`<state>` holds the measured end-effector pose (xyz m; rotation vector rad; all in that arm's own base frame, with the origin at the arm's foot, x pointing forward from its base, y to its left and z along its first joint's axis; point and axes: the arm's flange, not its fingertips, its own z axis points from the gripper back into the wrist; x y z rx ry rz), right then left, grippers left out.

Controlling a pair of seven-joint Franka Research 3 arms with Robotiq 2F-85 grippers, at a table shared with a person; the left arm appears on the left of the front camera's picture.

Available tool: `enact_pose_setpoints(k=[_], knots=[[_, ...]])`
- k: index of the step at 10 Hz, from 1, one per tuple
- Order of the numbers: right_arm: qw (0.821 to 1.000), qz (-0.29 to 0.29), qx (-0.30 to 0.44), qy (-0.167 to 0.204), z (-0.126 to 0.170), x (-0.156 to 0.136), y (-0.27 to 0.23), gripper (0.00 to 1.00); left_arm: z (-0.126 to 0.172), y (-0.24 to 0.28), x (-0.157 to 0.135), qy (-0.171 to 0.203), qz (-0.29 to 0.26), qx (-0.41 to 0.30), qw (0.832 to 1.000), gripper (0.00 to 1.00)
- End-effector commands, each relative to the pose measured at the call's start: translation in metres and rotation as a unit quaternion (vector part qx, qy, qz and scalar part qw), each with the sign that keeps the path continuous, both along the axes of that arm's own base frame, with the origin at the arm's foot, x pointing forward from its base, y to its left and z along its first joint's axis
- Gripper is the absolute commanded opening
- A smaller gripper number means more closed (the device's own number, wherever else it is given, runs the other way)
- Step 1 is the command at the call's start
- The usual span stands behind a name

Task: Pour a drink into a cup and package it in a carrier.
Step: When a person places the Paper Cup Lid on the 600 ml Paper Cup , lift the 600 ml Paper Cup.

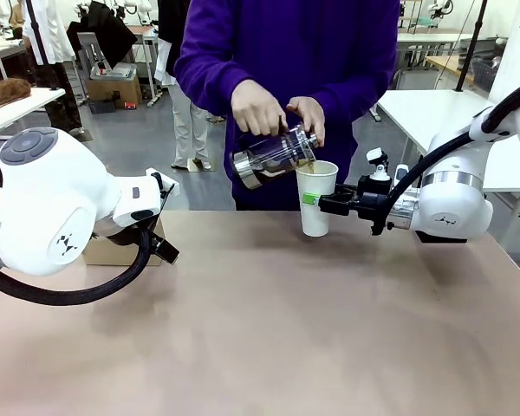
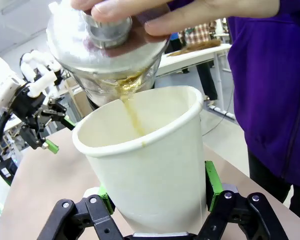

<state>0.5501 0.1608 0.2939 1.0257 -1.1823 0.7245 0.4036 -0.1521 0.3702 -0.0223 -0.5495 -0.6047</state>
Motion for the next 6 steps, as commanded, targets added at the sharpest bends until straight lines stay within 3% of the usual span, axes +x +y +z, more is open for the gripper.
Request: enact_pose_setpoints(k=[1, 6], knots=[[1.0, -0.005, -0.005, -0.001, 0.0034, -0.0006, 0.0031, 0.8, 0.0003, 0.0004, -0.0001, 0.0, 0.0, -0.001, 1.0, 1.0], [1.0, -0.005, -0.005, -0.001, 0.0034, -0.0006, 0.0031, 0.8, 0.0003, 0.0004, -0.0001, 0.0, 0.0, -0.001, 1.0, 1.0]])
